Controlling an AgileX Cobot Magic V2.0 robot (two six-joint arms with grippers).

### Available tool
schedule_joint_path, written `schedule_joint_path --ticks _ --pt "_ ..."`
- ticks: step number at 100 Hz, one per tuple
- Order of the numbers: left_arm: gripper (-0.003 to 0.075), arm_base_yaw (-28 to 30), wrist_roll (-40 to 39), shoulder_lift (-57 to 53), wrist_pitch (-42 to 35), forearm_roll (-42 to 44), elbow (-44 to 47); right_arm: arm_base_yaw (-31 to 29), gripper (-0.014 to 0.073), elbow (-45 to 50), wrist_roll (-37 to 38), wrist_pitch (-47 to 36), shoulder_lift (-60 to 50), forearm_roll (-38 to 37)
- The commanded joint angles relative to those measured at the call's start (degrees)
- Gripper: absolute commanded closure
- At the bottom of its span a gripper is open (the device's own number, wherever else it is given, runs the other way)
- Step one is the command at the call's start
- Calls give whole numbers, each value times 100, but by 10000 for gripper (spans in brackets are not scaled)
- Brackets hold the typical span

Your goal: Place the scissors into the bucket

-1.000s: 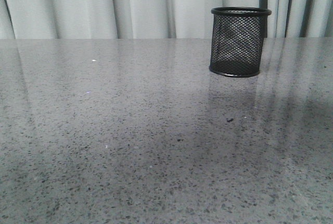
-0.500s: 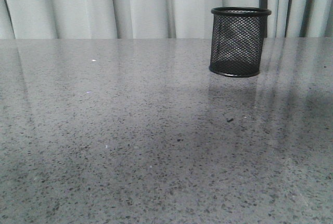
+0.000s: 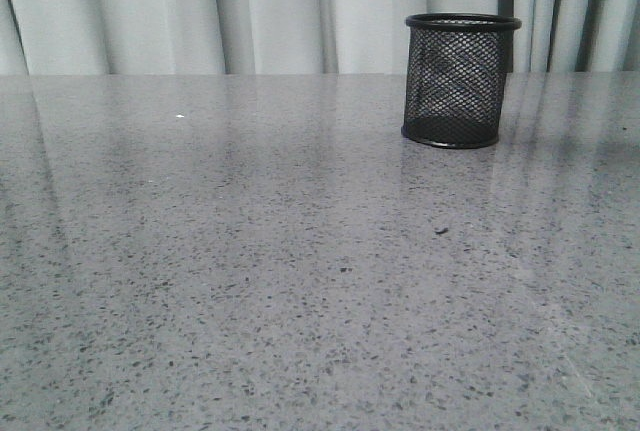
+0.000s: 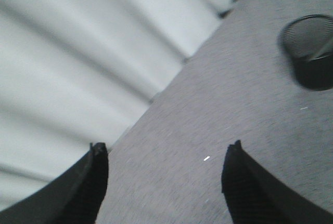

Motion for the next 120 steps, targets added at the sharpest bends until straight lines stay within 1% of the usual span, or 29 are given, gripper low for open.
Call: schedule_joint_path --ticks 1,8,18,29,37,47,82,120 --pt "300 449 -118 -341 -258 -130 -161 -20 641 -422 254 -361 191 -421" --pt "300 844 -118 -495 -258 -296 -161 -20 641 -592 362 -361 382 -822" --pt "300 1336 -118 -660 -253 -469 -161 -20 641 -761 462 -361 627 -1160" --pt "300 1703 -118 -766 -244 -601 -161 -20 641 -903 566 -344 872 -1506" --pt "300 1877 -118 -793 -227 -602 -161 -20 641 -913 566 -344 991 -1578" --pt "300 1973 -118 -793 -202 -610 -161 -20 641 -918 566 -366 1144 -1645" --pt "300 1975 -118 -793 -199 -614 -161 -5 641 -927 566 -421 1625 -1665" --pt "300 1975 -118 -793 -199 -662 -161 495 641 -927 453 -808 2109 -1665"
